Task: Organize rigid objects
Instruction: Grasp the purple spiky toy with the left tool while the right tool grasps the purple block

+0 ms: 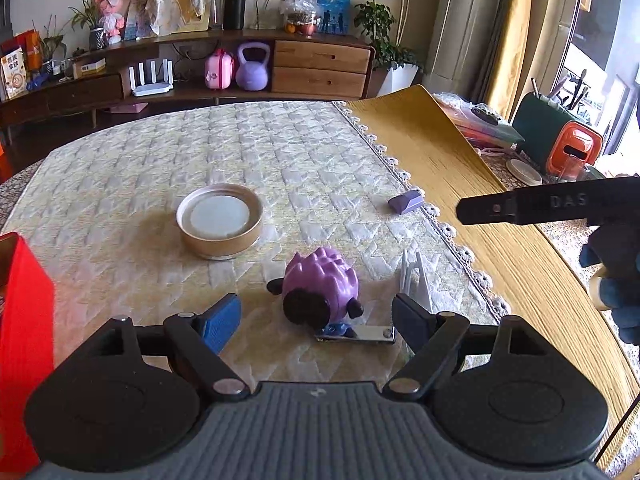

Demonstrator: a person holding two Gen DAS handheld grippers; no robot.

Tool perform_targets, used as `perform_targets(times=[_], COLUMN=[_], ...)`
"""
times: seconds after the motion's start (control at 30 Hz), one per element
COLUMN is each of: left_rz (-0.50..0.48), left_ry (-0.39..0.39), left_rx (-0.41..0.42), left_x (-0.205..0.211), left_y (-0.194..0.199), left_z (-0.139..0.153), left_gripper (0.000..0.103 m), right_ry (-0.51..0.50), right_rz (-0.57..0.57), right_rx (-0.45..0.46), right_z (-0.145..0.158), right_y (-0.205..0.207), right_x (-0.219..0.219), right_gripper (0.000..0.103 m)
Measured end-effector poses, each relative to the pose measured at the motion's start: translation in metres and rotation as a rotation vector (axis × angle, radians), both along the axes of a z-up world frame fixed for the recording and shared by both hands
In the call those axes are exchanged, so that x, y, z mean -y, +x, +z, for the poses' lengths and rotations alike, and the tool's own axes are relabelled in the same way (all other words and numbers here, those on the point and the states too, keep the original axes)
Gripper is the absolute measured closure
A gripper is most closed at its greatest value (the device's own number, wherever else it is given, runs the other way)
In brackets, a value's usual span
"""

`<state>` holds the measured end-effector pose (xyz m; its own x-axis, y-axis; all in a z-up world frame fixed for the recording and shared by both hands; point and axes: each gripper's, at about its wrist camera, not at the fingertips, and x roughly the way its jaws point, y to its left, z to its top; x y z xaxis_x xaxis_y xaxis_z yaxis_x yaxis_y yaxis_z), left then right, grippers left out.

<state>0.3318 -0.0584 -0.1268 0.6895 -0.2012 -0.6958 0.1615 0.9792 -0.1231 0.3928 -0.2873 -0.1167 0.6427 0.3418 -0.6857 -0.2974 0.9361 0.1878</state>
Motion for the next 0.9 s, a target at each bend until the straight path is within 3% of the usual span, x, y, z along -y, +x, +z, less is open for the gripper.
perform_targets(times=[0.3, 0.9], left_rz=[-0.001, -0.003], left_ry=[-0.027, -0.031], left_rx=[-0.024, -0.055], left_x=[-0.002, 0.001], left_y=[0.025, 0.039], left_z=[-0.016, -0.032], left_gripper=[0.02, 0.022], right_ry=[-0.081, -0.127], right_rz=[0.067, 0.068], right_rx=[0.023, 0.017], right_z=[-0.02, -0.041], right_y=[0.031, 0.052], right_x=[-0.022, -0.031], right_gripper=[0.022, 0.046])
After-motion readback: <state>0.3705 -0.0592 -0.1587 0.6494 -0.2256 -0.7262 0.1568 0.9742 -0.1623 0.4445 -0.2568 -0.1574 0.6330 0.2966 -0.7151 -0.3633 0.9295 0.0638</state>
